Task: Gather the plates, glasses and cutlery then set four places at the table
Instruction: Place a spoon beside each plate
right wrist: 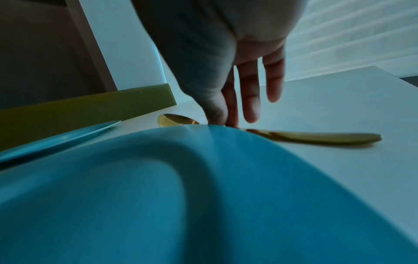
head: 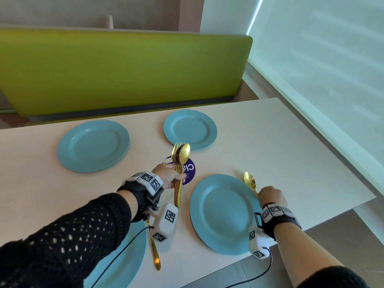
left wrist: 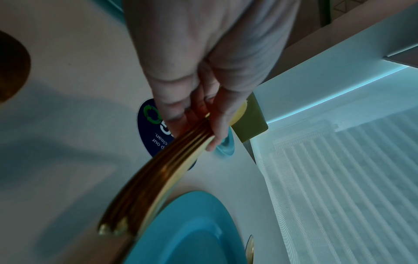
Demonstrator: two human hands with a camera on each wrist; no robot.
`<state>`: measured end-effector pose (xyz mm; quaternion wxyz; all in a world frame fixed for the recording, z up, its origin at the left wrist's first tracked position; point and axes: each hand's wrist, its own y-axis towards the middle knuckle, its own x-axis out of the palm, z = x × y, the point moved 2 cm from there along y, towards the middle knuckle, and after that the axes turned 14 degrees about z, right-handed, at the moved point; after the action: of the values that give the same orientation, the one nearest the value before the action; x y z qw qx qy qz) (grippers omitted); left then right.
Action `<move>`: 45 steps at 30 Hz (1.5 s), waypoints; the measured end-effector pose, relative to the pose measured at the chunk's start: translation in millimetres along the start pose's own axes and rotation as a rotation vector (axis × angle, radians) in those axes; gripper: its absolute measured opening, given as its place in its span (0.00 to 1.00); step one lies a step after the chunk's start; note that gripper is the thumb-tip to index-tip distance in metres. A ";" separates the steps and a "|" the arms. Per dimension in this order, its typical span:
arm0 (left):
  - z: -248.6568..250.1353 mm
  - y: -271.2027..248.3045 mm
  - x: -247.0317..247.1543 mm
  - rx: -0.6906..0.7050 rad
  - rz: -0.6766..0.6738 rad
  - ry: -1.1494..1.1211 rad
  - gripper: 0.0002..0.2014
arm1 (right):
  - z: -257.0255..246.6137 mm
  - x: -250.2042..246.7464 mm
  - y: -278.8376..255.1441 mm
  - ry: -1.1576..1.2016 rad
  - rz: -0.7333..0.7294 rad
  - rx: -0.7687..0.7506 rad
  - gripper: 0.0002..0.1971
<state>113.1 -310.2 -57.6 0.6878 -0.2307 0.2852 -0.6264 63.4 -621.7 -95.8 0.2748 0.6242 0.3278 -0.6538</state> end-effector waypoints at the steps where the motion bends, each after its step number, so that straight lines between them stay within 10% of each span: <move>1: 0.9 -1.0 -0.1 0.000 0.000 0.004 0.10 | -3.4 -5.2 -1.4 0.003 0.017 -0.014 0.11; 17: 15.6 -15.2 -45.0 0.103 -0.076 0.312 0.08 | -189.5 -82.8 -119.9 0.245 0.071 -1.040 0.14; 38: 28.5 -10.2 -130.6 0.201 -0.228 0.486 0.05 | -265.5 -93.4 -168.7 0.136 -0.193 -0.972 0.11; 45: 53.4 27.0 -127.7 0.282 0.012 0.579 0.14 | -284.5 -104.5 -117.0 -0.071 -0.190 -1.028 0.12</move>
<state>162.4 -182.5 -23.6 0.6070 0.0564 0.3808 -0.6952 161.7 -333.2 16.7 0.4960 0.3536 0.6522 -0.4512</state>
